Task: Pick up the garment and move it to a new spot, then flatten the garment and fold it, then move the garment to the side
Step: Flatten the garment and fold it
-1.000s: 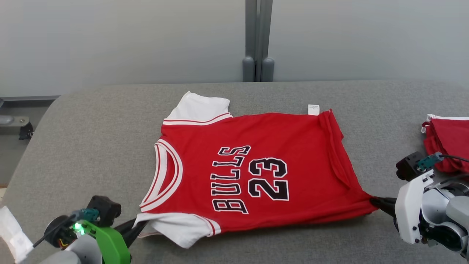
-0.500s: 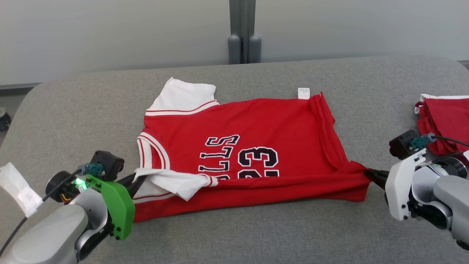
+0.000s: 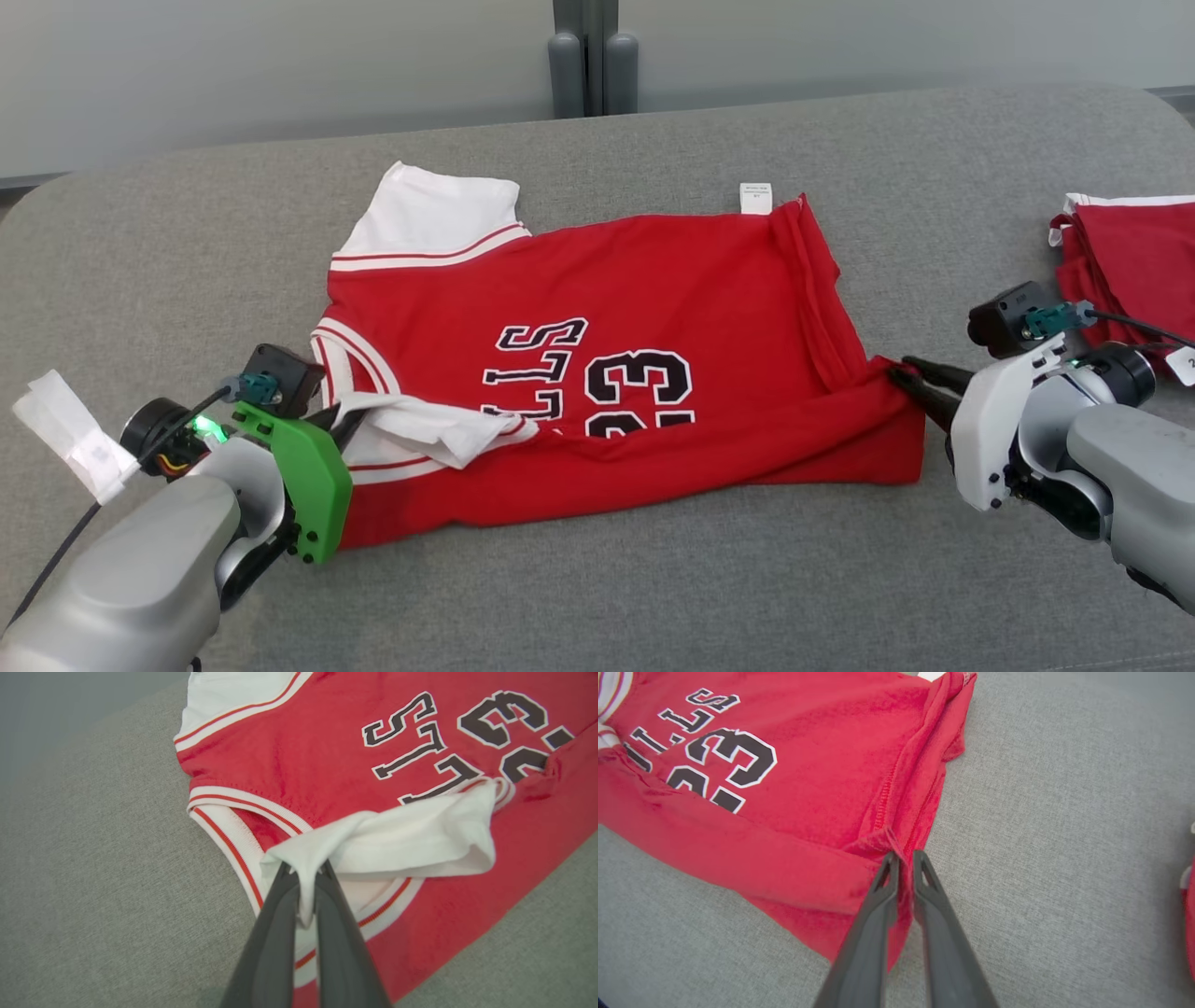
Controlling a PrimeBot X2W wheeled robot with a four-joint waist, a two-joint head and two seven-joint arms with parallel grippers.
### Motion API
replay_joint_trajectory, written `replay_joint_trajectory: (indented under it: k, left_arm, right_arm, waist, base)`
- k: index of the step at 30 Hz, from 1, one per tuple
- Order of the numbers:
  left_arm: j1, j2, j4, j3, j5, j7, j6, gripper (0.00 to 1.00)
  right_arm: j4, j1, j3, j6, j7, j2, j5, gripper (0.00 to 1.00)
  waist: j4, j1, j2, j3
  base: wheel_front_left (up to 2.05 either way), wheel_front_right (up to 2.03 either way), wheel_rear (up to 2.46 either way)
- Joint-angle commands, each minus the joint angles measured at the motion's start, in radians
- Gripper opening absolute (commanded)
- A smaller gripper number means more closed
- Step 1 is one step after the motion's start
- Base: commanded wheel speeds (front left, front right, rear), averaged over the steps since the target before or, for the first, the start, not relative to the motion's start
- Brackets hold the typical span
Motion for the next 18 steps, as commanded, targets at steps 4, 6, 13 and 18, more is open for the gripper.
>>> replay_joint_trajectory:
  k: [4,6,13,18]
  left_arm:
    - [-0.030,-0.035,0.082,0.010,0.009,-0.041,0.011,1.00]
    - [-0.031,-0.052,0.113,0.012,0.012,-0.063,0.017,1.00]
    - [0.014,-0.107,0.182,0.087,-0.052,-0.204,0.069,1.00]
    - [0.066,-0.131,0.122,0.250,-0.124,-0.281,0.123,1.00]
  right_arm:
    - [0.036,-0.018,0.000,-0.001,-0.099,0.013,0.012,1.00]
    - [0.056,-0.014,-0.008,-0.001,-0.143,0.013,0.027,1.00]
    - [0.107,0.029,-0.105,-0.001,-0.241,0.024,0.040,1.00]
    - [0.044,0.145,-0.438,-0.001,-0.243,0.054,-0.043,1.00]
  waist:
    - [0.003,0.0000,0.0000,0.007]
    - [0.008,0.0000,0.0000,0.002]
    - [0.025,0.0000,0.0000,-0.037]
    - [0.029,0.0000,0.0000,-0.073]
  base:
    - [0.00,0.00,0.00]
    - [0.00,0.00,0.00]
    - [0.00,0.00,0.00]
    - [0.00,0.00,0.00]
